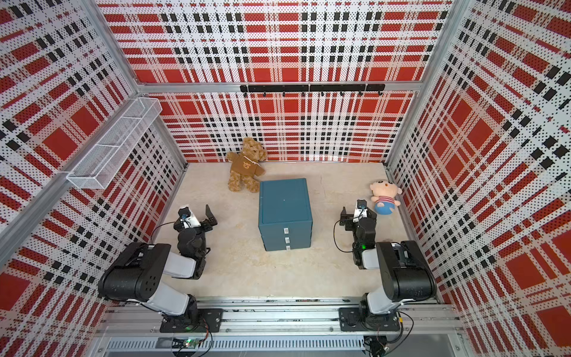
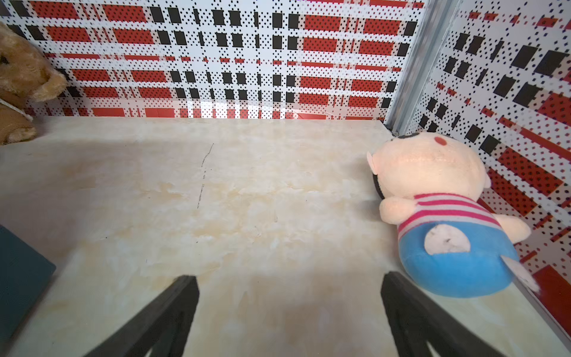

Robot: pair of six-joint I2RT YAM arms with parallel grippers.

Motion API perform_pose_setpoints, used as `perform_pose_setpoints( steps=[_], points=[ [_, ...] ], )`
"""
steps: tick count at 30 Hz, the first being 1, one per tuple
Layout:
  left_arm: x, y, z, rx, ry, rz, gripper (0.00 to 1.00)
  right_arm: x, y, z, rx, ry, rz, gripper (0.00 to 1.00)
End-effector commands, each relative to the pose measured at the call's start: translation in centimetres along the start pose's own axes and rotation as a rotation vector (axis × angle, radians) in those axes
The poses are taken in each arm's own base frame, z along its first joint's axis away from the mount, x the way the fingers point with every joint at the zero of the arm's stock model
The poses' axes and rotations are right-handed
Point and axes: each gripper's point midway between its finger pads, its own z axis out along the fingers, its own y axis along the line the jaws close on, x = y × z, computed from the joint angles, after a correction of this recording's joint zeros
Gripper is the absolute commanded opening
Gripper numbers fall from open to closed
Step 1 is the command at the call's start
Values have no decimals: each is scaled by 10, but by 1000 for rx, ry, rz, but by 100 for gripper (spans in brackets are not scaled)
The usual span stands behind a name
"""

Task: Take the seed bags out of the drawer
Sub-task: Move the storage box to the center of the board.

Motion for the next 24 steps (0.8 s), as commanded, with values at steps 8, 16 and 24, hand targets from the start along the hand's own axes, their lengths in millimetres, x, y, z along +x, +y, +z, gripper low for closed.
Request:
perform_pose_setpoints(
  steps=[8,16,24],
  points=[
    [-8,2,4,-5,-30,-26,99,-8,-6,3,21,-26,17,100],
    [-8,2,4,-6,-29,-24,99,-8,-6,3,22,-26,16,100],
    [-24,9,5,-73,-31,-36,99,-23,-27,13,149,90,50,100]
  ],
)
